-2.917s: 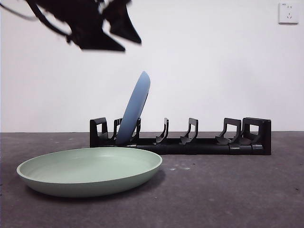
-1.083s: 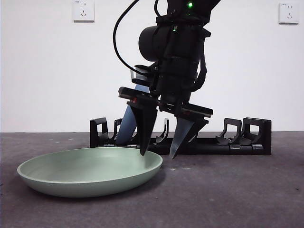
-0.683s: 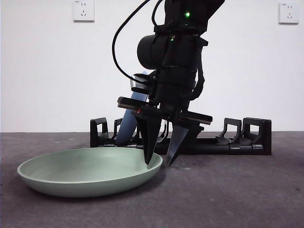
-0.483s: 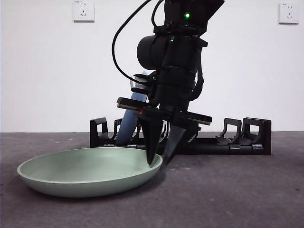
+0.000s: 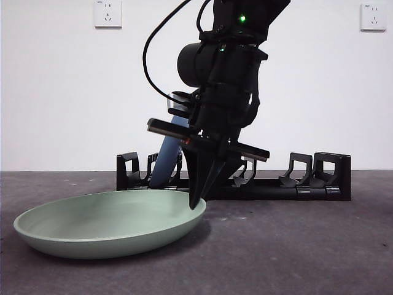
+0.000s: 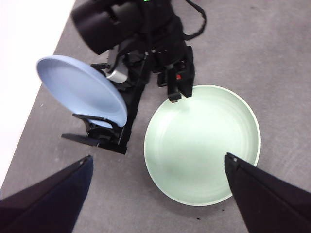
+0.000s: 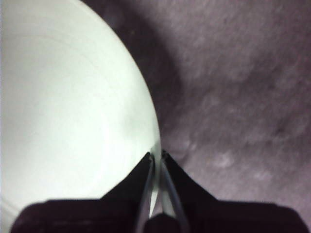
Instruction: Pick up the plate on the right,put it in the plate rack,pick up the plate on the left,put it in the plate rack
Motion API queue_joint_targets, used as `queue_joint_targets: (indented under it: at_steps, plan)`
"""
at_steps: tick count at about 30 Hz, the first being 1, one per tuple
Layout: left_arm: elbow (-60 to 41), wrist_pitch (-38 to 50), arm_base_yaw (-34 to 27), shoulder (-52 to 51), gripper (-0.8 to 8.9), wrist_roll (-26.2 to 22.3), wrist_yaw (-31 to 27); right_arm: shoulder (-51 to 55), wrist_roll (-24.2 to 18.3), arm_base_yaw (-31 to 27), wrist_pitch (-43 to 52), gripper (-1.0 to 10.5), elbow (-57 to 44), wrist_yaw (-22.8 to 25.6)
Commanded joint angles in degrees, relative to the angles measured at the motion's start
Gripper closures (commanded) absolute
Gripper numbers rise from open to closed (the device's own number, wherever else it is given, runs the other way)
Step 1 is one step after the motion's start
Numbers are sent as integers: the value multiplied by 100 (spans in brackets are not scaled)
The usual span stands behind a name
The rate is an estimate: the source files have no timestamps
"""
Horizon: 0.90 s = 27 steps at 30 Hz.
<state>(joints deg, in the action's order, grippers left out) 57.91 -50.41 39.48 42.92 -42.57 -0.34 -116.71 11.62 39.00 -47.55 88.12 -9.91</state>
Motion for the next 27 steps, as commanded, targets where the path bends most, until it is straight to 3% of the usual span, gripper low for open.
queue_joint_targets:
  at_steps: [1, 9, 20, 25, 27]
  plan:
    - [-7, -61, 138, 37, 354, -271, 11, 120, -186, 26, -308, 959, 131, 26]
    - [-7, -225, 627, 247, 346, -844, -157, 800, -581, 24, -1515, 959, 1307, 26]
    - [-7, 11, 1711, 874, 346, -2103, -1851, 927, -772, -125, -3112, 959, 3204, -192]
    - [-7, 498, 1799, 1193, 348, -2249, -2308, 944, -654, -142, -3117, 959, 3357, -634]
    - [-7, 660, 1799, 1298, 400, -2245, -2533, 944, -619, -155, -3121, 959, 3357, -734]
